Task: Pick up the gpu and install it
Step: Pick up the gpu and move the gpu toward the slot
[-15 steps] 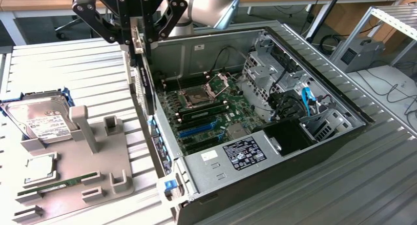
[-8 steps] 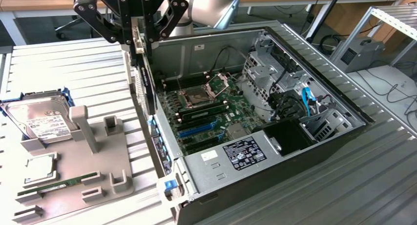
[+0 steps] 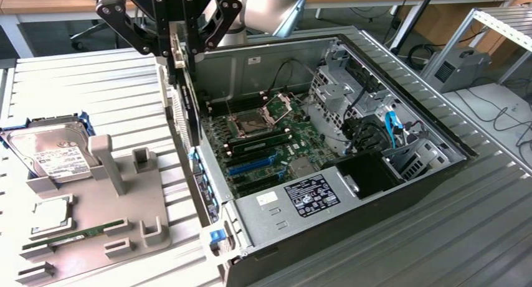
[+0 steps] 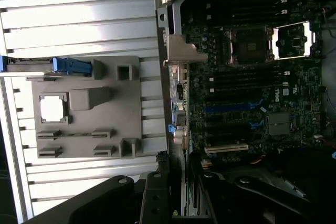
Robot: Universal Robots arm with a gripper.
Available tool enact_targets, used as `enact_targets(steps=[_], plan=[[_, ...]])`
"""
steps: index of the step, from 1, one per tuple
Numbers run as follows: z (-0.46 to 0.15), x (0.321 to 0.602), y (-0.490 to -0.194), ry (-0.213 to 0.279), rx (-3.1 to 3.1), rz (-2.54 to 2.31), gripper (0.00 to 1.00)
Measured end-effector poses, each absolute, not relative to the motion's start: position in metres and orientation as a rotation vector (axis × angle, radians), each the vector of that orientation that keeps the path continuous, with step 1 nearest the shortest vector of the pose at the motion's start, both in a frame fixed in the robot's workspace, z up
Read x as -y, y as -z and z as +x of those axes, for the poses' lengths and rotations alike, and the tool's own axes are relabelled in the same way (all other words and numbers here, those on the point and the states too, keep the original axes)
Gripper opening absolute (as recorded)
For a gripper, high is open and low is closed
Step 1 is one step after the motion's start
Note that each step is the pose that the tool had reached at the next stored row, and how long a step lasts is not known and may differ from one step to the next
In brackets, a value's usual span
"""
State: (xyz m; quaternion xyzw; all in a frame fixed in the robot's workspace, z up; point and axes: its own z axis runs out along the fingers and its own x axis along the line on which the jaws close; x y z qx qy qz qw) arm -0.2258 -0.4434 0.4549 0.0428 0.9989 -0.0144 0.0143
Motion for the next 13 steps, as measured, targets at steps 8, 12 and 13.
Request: enact_targets(steps=[8,12,13], plan=[[-0.2243,0.4434,-0.4548,0.045,-3.11,0.133,0.26],[-0.2233,0.4434,-0.4548,0.045,-3.11,0.133,0.26],[-0.2232,0.4434,-0.4548,0.045,-3.11,0.133,0.26]])
